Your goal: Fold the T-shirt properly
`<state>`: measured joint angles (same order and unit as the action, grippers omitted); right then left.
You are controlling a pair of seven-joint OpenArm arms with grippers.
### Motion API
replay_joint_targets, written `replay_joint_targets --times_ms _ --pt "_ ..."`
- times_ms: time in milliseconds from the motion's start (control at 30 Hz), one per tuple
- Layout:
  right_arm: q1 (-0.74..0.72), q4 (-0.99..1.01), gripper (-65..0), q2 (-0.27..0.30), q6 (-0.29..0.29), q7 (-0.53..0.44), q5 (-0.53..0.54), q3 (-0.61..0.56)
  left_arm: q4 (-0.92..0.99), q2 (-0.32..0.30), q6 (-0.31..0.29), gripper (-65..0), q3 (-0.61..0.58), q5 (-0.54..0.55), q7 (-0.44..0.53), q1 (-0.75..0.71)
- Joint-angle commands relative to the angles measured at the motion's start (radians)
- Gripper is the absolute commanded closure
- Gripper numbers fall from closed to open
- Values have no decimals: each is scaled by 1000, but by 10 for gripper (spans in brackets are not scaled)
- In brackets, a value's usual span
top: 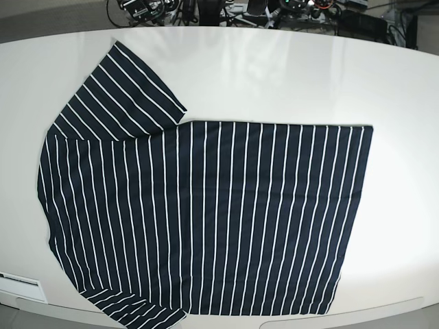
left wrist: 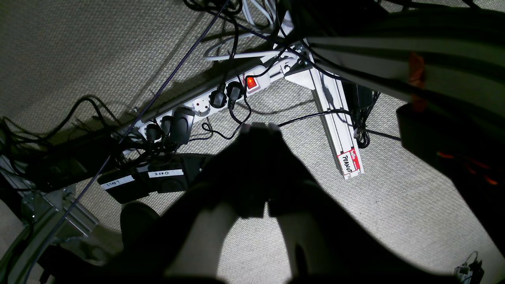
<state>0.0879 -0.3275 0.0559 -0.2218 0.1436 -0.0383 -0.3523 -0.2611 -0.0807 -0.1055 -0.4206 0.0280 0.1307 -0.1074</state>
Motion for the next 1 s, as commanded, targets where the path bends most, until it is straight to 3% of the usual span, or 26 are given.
replay_joint_targets --times_ms 0,500,700,967 --pt "-2 -6 0 5 -6 8 -12 -1 -5 -3 5 0 -4 -2 1 0" --pt "1 -6 0 5 -7 8 -23 -1 -7 -3 0 0 -4 -2 -2 0" --pt "1 -6 0 5 -7 8 -23 -1 -7 -3 -84 0 -4 -2 -5 0" --pt "1 -6 0 5 -7 8 -23 -1 -7 -3 -86 0 -4 -2 -5 0"
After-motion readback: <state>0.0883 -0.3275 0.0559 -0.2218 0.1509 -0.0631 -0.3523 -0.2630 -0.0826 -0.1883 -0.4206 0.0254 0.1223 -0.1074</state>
